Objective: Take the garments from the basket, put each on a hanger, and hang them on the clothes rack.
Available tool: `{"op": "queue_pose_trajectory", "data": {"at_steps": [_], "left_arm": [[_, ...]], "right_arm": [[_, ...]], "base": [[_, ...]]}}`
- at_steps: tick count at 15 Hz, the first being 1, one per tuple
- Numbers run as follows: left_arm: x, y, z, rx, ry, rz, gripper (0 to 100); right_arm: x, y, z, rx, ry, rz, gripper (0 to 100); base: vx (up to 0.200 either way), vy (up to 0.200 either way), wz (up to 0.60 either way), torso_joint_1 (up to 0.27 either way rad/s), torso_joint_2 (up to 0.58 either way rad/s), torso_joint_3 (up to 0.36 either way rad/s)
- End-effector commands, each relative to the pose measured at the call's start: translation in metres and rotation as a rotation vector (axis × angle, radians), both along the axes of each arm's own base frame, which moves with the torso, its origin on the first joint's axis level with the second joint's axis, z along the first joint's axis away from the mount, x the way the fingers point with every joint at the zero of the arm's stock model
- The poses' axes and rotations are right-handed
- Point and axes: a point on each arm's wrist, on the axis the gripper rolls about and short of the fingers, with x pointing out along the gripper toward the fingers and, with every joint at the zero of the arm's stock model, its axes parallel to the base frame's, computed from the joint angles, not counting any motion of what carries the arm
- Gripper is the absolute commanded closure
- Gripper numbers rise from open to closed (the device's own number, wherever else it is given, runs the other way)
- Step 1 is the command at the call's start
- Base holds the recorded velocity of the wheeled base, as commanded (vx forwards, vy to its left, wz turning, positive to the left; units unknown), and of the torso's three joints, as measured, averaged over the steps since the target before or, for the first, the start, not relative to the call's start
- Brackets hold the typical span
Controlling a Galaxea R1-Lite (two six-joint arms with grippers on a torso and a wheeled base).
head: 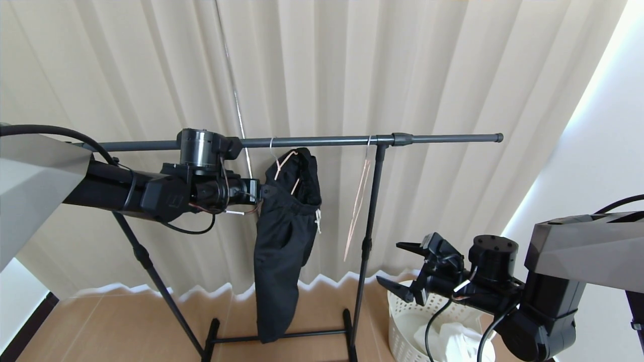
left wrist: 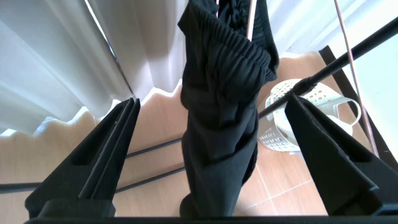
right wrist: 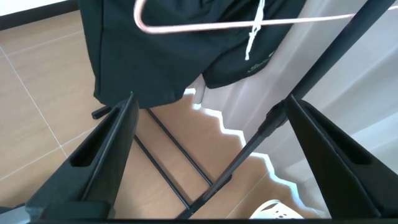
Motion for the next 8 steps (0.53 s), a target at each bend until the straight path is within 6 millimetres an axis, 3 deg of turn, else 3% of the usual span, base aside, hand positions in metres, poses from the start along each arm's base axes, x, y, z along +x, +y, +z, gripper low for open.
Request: {"op": "queue_pose_trajectory", "data": {"at_steps": [1, 3, 4, 5, 6, 8], "left_arm": [[-0.029, 0.007, 0.026, -0.013, -0.036, -0.003, 0], [-0.064, 0.015, 0.047, -0.021, -0.060, -0.009, 0], [-0.088, 0.018, 0.058, -0.027, -0.081, -0.018, 0], [-0.088, 0.018, 0.058, -0.027, -0.081, -0.018, 0], [-0.134, 0.023, 0.072, -0.038, -0.116, -0.046, 0], [-0.174, 0.028, 0.076, -0.042, -0.138, -0.077, 0]], "right_arm": [[-0.001, 0.000, 0.007, 0.006, -0.019, 0.002, 0], [-0.013, 0.005, 0.037, 0.027, -0.095, 0.013, 0], [-0.024, 0.007, 0.062, 0.047, -0.157, 0.019, 0], [-0.024, 0.007, 0.062, 0.047, -0.157, 0.019, 0], [-0.047, 0.008, 0.099, 0.080, -0.250, 0.039, 0], [-0.066, 0.013, 0.130, 0.107, -0.340, -0.006, 0]], "base": [[0.000, 0.000, 0.00, 0.000, 0.00, 0.000], [0.000, 0.000, 0.00, 0.000, 0.00, 0.000], [0.000, 0.000, 0.00, 0.000, 0.00, 0.000], [0.000, 0.000, 0.00, 0.000, 0.00, 0.000], [0.000, 0.000, 0.00, 0.000, 0.00, 0.000], [0.000, 0.000, 0.00, 0.000, 0.00, 0.000]]}}
